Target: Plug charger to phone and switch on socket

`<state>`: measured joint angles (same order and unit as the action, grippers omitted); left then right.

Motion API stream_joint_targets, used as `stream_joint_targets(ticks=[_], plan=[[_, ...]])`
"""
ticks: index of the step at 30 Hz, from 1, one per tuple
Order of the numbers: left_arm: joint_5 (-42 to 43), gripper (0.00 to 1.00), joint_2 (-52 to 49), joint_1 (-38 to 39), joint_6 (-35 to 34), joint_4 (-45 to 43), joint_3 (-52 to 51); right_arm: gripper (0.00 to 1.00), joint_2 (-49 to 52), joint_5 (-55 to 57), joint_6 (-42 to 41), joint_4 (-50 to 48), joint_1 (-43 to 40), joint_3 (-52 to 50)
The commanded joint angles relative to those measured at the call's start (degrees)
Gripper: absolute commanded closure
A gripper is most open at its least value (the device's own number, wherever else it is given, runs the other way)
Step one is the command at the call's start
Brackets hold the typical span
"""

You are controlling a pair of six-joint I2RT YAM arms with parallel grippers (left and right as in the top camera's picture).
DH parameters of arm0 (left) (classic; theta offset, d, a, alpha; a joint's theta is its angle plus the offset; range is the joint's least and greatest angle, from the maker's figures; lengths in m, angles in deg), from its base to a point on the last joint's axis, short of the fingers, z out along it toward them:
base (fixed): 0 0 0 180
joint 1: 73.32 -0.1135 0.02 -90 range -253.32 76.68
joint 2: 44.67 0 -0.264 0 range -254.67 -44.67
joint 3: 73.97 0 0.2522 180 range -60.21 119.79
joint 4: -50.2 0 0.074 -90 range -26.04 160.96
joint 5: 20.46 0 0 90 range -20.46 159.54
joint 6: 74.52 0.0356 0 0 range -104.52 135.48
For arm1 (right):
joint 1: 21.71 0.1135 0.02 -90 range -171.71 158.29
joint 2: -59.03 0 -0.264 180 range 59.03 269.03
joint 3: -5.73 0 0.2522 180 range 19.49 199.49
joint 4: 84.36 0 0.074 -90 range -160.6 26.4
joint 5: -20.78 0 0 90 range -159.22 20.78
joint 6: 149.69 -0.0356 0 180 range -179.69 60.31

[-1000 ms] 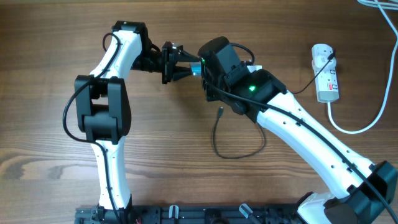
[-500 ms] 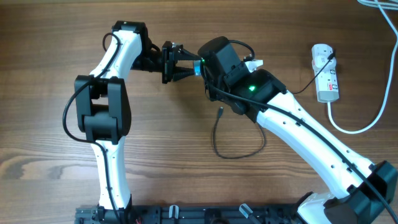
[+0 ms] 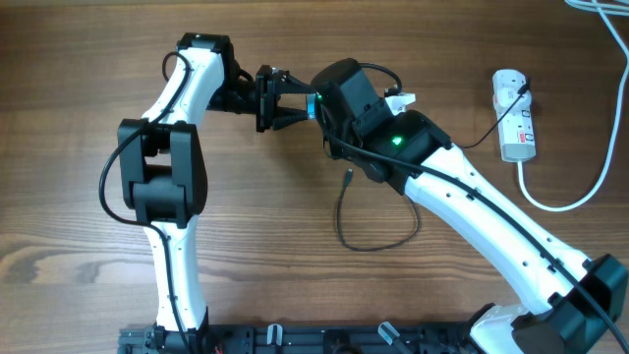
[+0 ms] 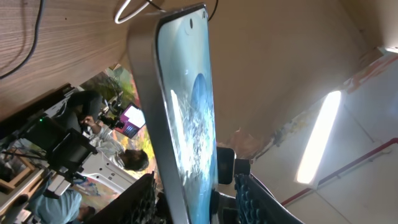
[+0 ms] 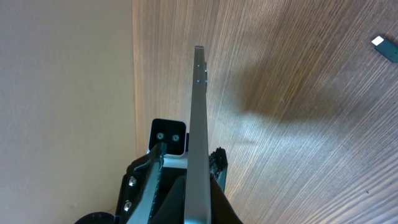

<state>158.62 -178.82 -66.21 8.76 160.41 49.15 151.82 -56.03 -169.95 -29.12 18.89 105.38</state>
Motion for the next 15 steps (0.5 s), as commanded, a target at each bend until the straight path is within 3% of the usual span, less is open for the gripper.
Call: stream_joint_targets(ticks=[1,9,15], plan=[[1.1,0.48,0.3,-0.2,0.3,0.0,1.0,0.95,1.5,2.1,0.5,-0.7,0.8,1.0],[1.1,0.54,0.3,-0.1,0.3,0.0,1.0,0.95,2.3,2.7,0.6,-1.4,1.3,1.0],[1.1,0.69,0.3,-0.1,0.3,0.0,1.0,0.95,2.3,2.2,0.7,-1.9,1.6,1.0]])
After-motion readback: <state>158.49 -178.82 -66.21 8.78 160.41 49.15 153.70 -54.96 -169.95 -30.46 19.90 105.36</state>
